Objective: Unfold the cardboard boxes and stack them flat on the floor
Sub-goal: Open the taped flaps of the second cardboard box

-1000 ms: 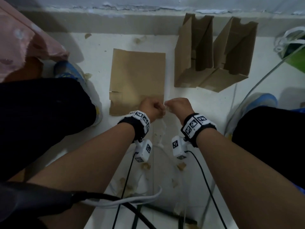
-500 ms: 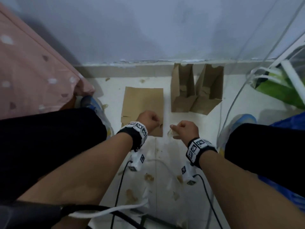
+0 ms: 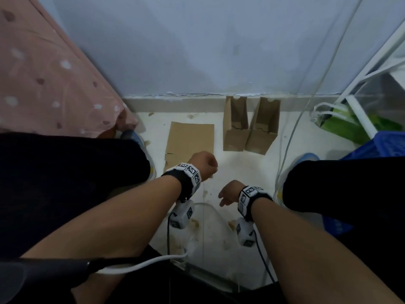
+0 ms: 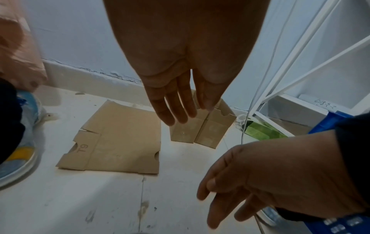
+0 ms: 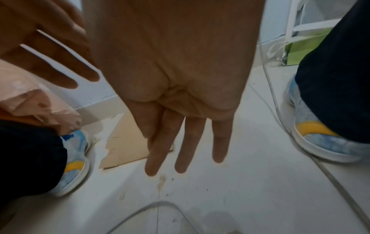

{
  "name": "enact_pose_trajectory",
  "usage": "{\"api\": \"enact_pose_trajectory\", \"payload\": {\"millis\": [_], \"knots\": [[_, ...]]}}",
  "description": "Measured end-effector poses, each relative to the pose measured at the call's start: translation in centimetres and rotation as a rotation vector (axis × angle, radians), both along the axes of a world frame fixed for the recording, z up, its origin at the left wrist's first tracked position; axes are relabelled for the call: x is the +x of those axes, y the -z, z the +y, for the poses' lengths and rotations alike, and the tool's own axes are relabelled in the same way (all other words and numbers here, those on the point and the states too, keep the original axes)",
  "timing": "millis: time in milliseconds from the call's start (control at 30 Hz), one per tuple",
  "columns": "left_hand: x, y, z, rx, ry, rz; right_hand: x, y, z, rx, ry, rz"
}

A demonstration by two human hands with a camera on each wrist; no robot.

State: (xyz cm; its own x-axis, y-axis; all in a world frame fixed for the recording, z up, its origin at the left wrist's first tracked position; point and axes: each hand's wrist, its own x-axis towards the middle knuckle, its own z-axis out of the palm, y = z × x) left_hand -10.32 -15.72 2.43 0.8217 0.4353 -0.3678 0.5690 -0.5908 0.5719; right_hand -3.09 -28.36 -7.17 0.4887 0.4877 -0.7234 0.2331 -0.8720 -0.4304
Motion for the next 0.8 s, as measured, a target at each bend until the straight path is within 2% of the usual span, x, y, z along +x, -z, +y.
{"api": "enact_pose_trajectory", "payload": {"millis": [67,167,267,367,433,500,600,700,800], "knots": [[-0.2,-0.7,0.3,0.019,-0.008,-0.025,1.2,-0.2,0.0,0.074,0.009,-0.049],[0.3,-2.0,1.4,0.034,-0.018,-0.082,3.5,-1.9,0.9,0.181,0.144,-0.104],[1.9,-3.9,2.9,0.076,0.034,-0.129,6.2,-3.0,1.9,0.335,0.229,-0.271],[4.5,-6.4,5.1,0.148,0.166,-0.135,9.1,-4.8,3.7,0.399,0.219,-0.379],[6.2,-7.9,6.6,0.188,0.212,-0.155,11.2,-5.5,4.9,0.432,0.140,-0.512],[8.1,-8.6,8.2,0.163,0.180,-0.201,13.2,-5.6,6.1,0.389,0.041,-0.600],[10.6,-7.7,9.9,0.124,0.093,-0.246,16.2,-4.3,7.9,0.273,-0.045,-0.590],[12.7,-5.4,10.3,0.103,0.038,-0.190,18.6,-2.1,9.4,0.154,-0.052,-0.548],[14.1,-3.2,9.5,0.102,0.056,-0.115,18.8,-0.8,10.2,0.024,-0.166,-0.574]]}}
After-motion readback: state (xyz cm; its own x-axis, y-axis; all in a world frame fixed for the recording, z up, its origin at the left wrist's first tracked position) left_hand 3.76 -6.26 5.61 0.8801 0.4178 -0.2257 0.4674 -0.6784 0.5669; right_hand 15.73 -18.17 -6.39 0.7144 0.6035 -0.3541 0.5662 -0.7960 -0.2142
